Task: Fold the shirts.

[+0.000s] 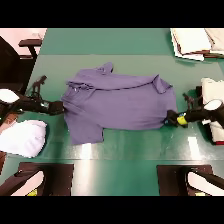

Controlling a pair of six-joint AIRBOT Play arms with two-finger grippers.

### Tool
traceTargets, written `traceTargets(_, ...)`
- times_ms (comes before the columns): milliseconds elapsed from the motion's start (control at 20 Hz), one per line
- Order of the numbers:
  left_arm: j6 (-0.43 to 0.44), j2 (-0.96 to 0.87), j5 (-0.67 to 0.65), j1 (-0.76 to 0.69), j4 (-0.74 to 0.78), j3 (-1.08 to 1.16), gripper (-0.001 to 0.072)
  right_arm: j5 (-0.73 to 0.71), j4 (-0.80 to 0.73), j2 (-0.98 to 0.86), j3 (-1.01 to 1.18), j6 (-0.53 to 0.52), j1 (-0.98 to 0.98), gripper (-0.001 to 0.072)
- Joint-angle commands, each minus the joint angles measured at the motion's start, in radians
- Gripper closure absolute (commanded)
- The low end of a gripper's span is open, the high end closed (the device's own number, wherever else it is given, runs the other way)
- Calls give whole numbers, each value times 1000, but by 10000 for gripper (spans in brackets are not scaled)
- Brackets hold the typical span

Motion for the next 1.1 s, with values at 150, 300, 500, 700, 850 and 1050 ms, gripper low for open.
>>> traceTargets(150,-50,193,-17,0,45,464,686,92,-33,222,470,1,-37,696)
traceTargets(300,-72,210,-30,0,45,786,686,112,-42,313,736,1,-79,696)
traceTargets(500,-136,210,-42,0,45,1139,687,177,-42,372,1023,1,-131,697)
traceTargets(700,-179,211,-27,0,45,1320,687,309,-40,336,1236,4,-198,697)
traceTargets(850,-180,210,-34,0,44,1297,687,406,-40,251,1356,43,-240,697)
traceTargets(1050,-179,167,-71,0,39,1074,687,418,-47,122,1281,65,-166,698)
